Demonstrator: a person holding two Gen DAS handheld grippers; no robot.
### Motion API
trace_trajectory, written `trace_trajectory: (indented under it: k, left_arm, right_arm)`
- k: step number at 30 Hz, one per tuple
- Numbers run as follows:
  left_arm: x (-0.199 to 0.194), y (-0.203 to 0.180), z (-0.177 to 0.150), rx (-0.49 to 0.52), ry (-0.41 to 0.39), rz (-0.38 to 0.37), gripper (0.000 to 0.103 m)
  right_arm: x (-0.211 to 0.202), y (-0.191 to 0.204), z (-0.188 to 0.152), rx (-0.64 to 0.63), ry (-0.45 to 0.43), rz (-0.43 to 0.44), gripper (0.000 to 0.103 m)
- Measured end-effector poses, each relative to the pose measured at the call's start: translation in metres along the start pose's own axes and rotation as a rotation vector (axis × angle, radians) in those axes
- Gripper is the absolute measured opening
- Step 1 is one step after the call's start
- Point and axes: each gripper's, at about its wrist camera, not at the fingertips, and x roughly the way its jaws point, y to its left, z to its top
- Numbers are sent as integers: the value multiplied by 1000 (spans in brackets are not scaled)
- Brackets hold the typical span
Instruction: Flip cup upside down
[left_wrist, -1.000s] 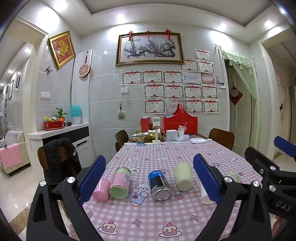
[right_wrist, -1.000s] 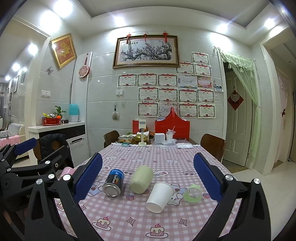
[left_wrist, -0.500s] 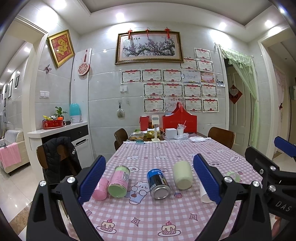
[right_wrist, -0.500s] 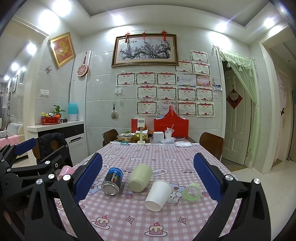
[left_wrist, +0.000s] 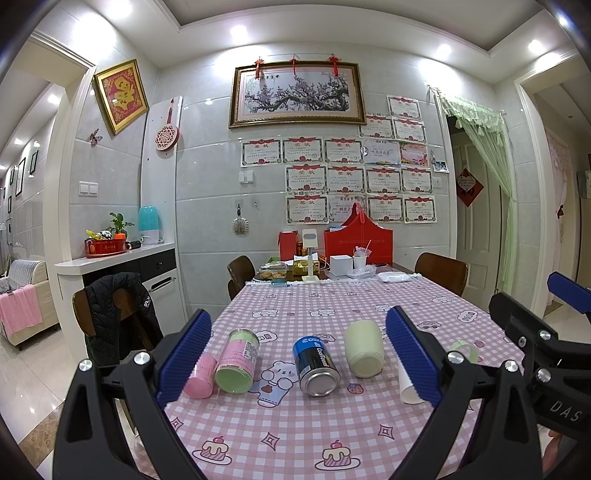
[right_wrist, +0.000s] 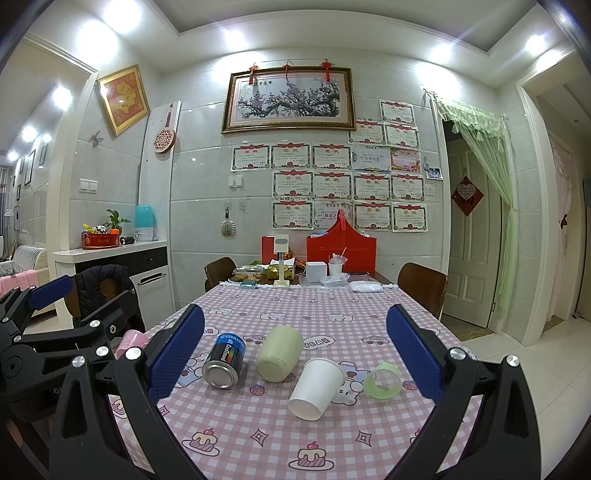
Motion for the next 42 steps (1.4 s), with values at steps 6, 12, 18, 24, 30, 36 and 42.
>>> trace_trajectory:
  k: [6,12,18,24,30,36,42]
  left_arm:
    - [1,-2,-2,0,1,-1,94]
    - [2,-3,-4,-2,0,2,94]
    - [7,-3,-9,-4,10,-1,94]
    - [8,-2,-7,-5,13,-3,94]
    - [12,-5,-7,2,30,-1,94]
    - [18,-8,-9,6,47,3,94]
    - [29,-11,-13,10,75,-8,94]
  right_arm:
    - [0,0,-1,2,0,0,95]
    - [0,0,-4,-3,4,4,95]
    - [1,-2,-7,4,9,13,95]
    - [2,-1,-6,0,11,8,95]
    - [8,-5,-8,9,29,14,95]
    - [15,-6,-11,10,48,19,95]
    - [23,-12,-17,13,70,15,95]
